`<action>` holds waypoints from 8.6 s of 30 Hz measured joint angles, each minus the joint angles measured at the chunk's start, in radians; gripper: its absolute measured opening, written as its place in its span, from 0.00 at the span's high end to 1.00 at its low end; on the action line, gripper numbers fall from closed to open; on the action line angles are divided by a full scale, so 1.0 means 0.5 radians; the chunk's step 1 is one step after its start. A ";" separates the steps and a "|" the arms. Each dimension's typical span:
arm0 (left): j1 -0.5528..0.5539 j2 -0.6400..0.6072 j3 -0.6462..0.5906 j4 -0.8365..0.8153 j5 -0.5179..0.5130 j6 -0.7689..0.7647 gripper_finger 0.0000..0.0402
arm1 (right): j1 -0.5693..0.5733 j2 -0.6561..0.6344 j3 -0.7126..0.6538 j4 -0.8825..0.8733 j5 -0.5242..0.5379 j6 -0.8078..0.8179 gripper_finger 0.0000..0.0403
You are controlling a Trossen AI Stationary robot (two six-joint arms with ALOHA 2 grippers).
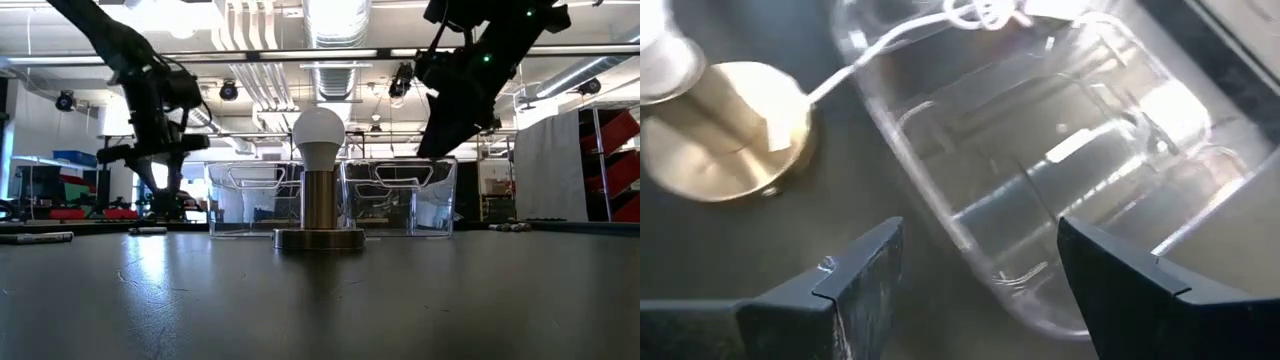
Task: Sort batteries
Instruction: Put the white battery into the left transparent bin
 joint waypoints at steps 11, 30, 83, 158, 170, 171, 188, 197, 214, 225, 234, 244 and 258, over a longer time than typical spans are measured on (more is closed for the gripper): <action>0.223 0.580 0.406 -0.266 0.019 -0.122 0.62 | 0.305 0.001 -0.004 -0.001 0.006 0.121 0.37; 0.283 0.784 0.509 -0.290 0.025 -0.267 0.62 | 0.547 0.002 -0.064 -0.001 0.064 0.264 0.38; 0.202 1.066 0.674 -0.477 -0.070 -0.272 0.81 | 0.861 0.003 -0.152 0.011 0.224 0.577 0.36; -0.892 0.420 0.588 0.427 0.241 0.705 0.98 | 0.300 -0.191 -0.096 -0.220 0.199 0.467 0.36; -0.932 0.777 0.941 0.068 0.203 0.862 0.98 | 0.300 -0.191 -0.060 -0.405 0.146 0.465 0.35; -0.932 0.806 0.958 0.018 0.196 0.879 0.98 | 0.300 -0.191 -0.061 -0.411 0.146 0.470 0.34; -0.963 1.129 0.959 0.025 0.154 0.968 0.98 | 0.300 -0.191 -0.076 -0.407 0.143 0.464 0.36; -1.021 1.150 1.020 0.028 0.147 1.278 0.98 | 0.300 -0.190 -0.079 -0.406 0.143 0.463 0.36; -1.024 1.453 1.229 -0.056 0.158 1.513 0.98 | 0.300 -0.179 -0.119 -0.394 0.144 0.495 0.36; -1.027 1.386 1.222 -0.074 0.150 1.516 0.83 | 0.300 -0.179 -0.121 -0.385 0.150 0.486 0.31; -1.151 0.828 1.081 -0.058 0.148 1.355 0.67 | 0.300 -0.179 -0.127 -0.386 0.151 0.486 0.26; -1.869 -0.428 0.203 0.203 -0.315 0.900 0.65 | 0.300 -0.179 -0.141 -0.348 0.152 0.486 0.30; -2.423 -0.963 -0.868 0.580 -1.057 0.157 0.65 | 0.300 -0.180 -0.142 -0.199 0.154 0.478 0.29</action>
